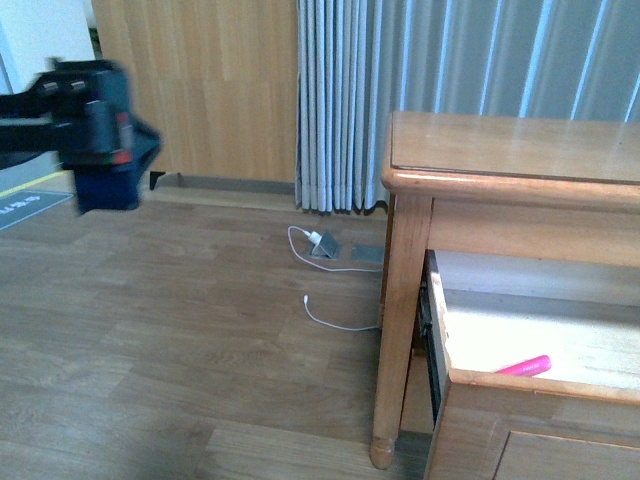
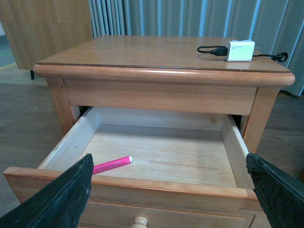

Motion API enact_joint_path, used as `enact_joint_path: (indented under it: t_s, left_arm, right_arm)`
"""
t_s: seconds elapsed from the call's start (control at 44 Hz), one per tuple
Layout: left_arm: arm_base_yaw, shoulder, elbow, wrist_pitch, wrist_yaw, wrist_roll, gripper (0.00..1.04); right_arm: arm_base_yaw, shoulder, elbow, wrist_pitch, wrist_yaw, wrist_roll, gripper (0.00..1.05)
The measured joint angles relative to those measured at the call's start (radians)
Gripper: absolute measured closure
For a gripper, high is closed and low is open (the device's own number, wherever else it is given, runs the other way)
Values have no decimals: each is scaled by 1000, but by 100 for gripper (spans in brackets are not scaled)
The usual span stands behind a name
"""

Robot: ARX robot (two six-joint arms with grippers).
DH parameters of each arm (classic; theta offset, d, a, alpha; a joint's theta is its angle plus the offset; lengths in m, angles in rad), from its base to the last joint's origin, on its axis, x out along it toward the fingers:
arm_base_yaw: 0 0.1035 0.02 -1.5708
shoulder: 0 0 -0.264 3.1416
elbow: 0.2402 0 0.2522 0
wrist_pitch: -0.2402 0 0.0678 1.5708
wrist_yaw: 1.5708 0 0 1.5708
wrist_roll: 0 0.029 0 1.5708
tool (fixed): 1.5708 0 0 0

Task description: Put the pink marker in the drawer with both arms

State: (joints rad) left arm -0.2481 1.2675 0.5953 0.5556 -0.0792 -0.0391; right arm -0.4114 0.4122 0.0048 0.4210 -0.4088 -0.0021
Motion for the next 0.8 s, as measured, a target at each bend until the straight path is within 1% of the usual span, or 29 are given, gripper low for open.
enact_joint_path:
  t_s: [0.068, 0.182, 0.318, 0.364, 0.455, 0.614, 0.636, 0.659, 0.705, 0.727, 0.75, 0.795]
  left_arm:
    - [37, -137, -105, -40, -23, -19, 6]
    - [76, -371, -250, -159, -47, -71, 6]
    - [110, -554, -344, -266, -64, -113, 6]
    - [129, -603, -370, -286, -73, -138, 6]
    - [146, -678, -415, -306, -146, -140, 6]
    - [148, -692, -420, -307, -150, -139, 6]
    - [155, -692, -424, -298, -130, -131, 7]
    - [171, -693, -436, -263, -85, -112, 10]
    - [208, -700, -467, -183, 2, -68, 17]
    - [225, -710, -483, -148, 39, -47, 23]
    - [233, -718, -492, -133, 58, -34, 26]
    - [240, -735, -501, -129, 65, -14, 33]
  right_arm:
    - [0, 0, 0, 0, 0, 0, 8]
    - [0, 0, 0, 0, 0, 0, 8]
    - [0, 0, 0, 0, 0, 0, 8]
    - [0, 0, 0, 0, 0, 0, 8]
    - [0, 0, 0, 0, 0, 0, 8]
    - [0, 0, 0, 0, 0, 0, 8]
    - [0, 0, 0, 0, 0, 0, 8]
    - [0, 0, 0, 0, 0, 0, 8]
    - [0, 0, 0, 0, 0, 0, 8]
    - [0, 0, 0, 0, 0, 0, 8]
    - [0, 0, 0, 0, 0, 0, 8]
    - [0, 0, 0, 0, 0, 0, 8]
